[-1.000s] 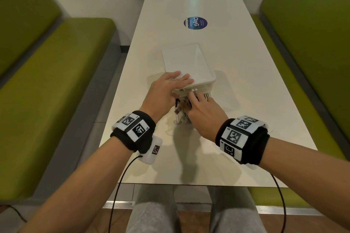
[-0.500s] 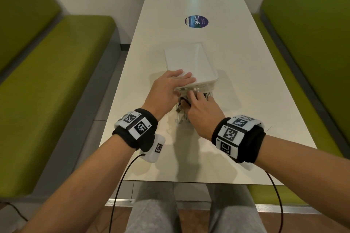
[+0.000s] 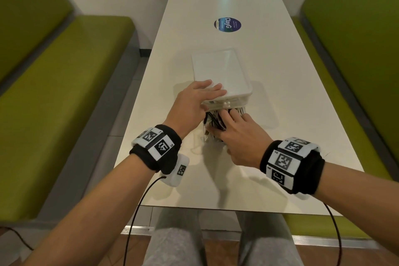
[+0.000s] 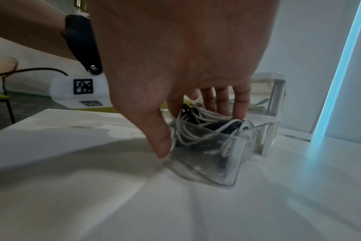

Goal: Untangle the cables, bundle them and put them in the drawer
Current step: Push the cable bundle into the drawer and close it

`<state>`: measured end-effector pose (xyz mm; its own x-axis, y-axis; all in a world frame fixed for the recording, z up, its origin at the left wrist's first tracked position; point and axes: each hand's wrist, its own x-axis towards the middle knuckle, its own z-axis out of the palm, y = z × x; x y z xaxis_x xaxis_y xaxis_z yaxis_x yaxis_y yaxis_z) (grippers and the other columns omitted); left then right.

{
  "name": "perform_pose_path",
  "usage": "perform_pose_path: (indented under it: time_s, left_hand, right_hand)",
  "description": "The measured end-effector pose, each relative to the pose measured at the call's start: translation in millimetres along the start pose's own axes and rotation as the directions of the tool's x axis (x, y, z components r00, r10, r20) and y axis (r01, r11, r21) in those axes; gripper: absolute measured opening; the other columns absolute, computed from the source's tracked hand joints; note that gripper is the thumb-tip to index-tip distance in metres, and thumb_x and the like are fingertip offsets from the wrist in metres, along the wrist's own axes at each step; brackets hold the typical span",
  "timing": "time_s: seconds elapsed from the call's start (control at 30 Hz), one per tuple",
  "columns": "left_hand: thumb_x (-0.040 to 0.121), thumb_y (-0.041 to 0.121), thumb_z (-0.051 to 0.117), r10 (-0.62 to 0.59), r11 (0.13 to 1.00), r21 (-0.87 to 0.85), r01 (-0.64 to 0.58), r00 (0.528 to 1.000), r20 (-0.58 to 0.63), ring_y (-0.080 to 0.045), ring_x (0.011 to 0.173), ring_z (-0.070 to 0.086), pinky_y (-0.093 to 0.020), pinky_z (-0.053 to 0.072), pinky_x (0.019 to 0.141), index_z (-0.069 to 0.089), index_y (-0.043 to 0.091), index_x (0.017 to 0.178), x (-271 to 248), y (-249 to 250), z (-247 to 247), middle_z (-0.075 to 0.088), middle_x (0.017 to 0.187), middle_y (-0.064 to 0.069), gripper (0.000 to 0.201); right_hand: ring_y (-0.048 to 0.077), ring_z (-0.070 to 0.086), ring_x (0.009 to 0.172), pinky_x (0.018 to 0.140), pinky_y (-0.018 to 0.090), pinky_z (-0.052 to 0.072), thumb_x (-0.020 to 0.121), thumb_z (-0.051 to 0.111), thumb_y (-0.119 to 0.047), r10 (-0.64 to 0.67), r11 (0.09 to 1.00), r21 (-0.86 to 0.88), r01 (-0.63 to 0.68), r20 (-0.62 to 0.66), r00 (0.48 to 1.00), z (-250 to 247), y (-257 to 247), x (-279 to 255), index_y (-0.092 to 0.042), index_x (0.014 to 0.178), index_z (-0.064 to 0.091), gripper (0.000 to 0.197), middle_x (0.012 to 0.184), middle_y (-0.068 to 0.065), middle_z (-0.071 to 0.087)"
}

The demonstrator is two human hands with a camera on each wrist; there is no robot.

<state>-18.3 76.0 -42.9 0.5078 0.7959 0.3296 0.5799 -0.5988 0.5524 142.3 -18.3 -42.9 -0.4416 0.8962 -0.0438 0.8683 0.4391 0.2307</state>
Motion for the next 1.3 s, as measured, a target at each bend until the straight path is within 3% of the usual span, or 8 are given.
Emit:
perform_pose_path:
  time_s: [0.13, 0.27, 0.47, 0.63, 0.73, 0.8, 1.07, 1.3]
  left_hand:
    - [0.076, -0.016, 0.056, -0.008, 1.000, -0.008, 0.008, 1.000, -0.004, -0.006, 0.133, 0.042, 0.002, 0.019, 0.103, 0.064, 0.031, 0.125, 1.1, -0.1, 0.5, 0.060, 0.133, 0.012, 0.068]
    - [0.076, -0.018, 0.055, 0.006, 1.000, -0.010, -0.006, 1.000, -0.004, -0.006, 0.133, 0.043, -0.002, 0.023, 0.105, 0.064, 0.030, 0.125, 1.2, -1.3, 0.2, 0.060, 0.133, 0.011, 0.069]
    - [0.074, -0.020, 0.055, 0.024, 0.999, -0.034, -0.025, 0.999, -0.024, -0.006, 0.133, 0.044, -0.005, 0.026, 0.106, 0.066, 0.029, 0.123, 2.7, -4.9, 0.1, 0.062, 0.131, 0.011, 0.070]
    - [0.079, -0.017, 0.054, 0.003, 0.998, -0.061, 0.000, 0.999, 0.054, -0.009, 0.135, 0.042, -0.018, 0.032, 0.111, 0.063, 0.027, 0.127, 8.3, -0.3, -9.8, 0.059, 0.134, 0.010, 0.066]
    - [0.083, 0.011, 0.071, 0.041, 0.998, 0.040, -0.047, 0.987, 0.154, -0.008, 0.142, 0.031, -0.020, 0.024, 0.113, 0.050, 0.031, 0.140, 5.9, 3.2, -18.0, 0.048, 0.144, 0.014, 0.064]
    - [0.073, 0.031, 0.082, 0.044, 0.995, 0.075, -0.064, 0.969, 0.244, -0.007, 0.146, 0.018, -0.024, 0.020, 0.115, 0.037, 0.029, 0.148, 2.4, 3.2, -17.3, 0.035, 0.153, 0.014, 0.087]
    - [0.052, 0.051, 0.088, 0.060, 0.976, 0.181, -0.119, 0.951, 0.303, -0.015, 0.148, 0.001, -0.040, 0.041, 0.105, 0.020, 0.024, 0.150, -2.8, 8.8, -7.1, 0.016, 0.157, 0.004, 0.123]
    - [0.068, 0.021, 0.081, 0.105, 0.976, 0.173, -0.131, 0.983, 0.152, -0.018, 0.142, 0.023, -0.041, 0.045, 0.103, 0.037, 0.024, 0.143, -2.4, 4.9, -1.8, 0.036, 0.149, 0.007, 0.087]
  right_hand:
    - [0.035, 0.049, 0.113, 0.094, 0.045, 0.049, 0.077, 0.075, -0.023, -0.023, 0.998, 0.051, 0.024, -0.017, 1.000, 9.9, 4.8, -9.5, -0.005, 0.152, 0.020, 0.095, 0.142, 0.024, 0.040]
    - [0.039, 0.057, 0.112, 0.092, 0.047, 0.053, 0.075, 0.076, -0.018, -0.065, 0.998, 0.001, 0.065, -0.088, 0.994, 19.1, 18.1, -10.2, 0.010, 0.138, 0.041, 0.077, 0.134, 0.029, 0.050]
    - [0.033, 0.046, 0.109, 0.085, 0.042, 0.044, 0.083, 0.068, -0.026, 0.004, 0.998, -0.062, -0.016, -0.190, 0.982, 24.0, 17.6, -2.6, -0.006, 0.128, 0.056, 0.051, 0.127, 0.014, 0.042]
    - [0.040, 0.022, 0.141, 0.109, 0.054, 0.032, 0.060, 0.082, -0.053, 0.125, 0.987, 0.135, -0.093, -0.253, 0.959, 18.1, 31.3, -2.8, -0.016, 0.143, 0.035, 0.103, 0.151, 0.017, 0.023]
    - [0.034, -0.009, 0.149, 0.118, 0.056, 0.013, 0.053, 0.084, -0.061, 0.204, 0.952, 0.247, -0.182, -0.068, 0.977, 6.6, 40.5, 7.6, -0.018, 0.153, -0.006, 0.141, 0.162, 0.014, -0.006]
    - [0.032, -0.011, 0.149, 0.120, 0.053, 0.012, 0.053, 0.084, -0.060, 0.179, 0.960, 0.217, -0.174, -0.005, 0.984, 1.6, 46.1, 14.9, -0.016, 0.152, -0.015, 0.147, 0.162, 0.012, -0.010]
    - [0.034, -0.014, 0.148, 0.120, 0.046, 0.011, 0.059, 0.072, -0.068, 0.111, 0.963, 0.246, -0.107, -0.002, 0.994, 0.3, 67.9, 13.5, -0.014, 0.154, -0.004, 0.133, 0.162, 0.012, -0.006]
    - [0.036, 0.031, 0.138, 0.093, 0.050, 0.047, 0.058, 0.090, -0.035, 0.241, 0.945, 0.259, -0.201, -0.133, 0.961, 0.2, 57.1, 23.0, -0.016, 0.136, 0.035, 0.097, 0.147, 0.011, 0.038]
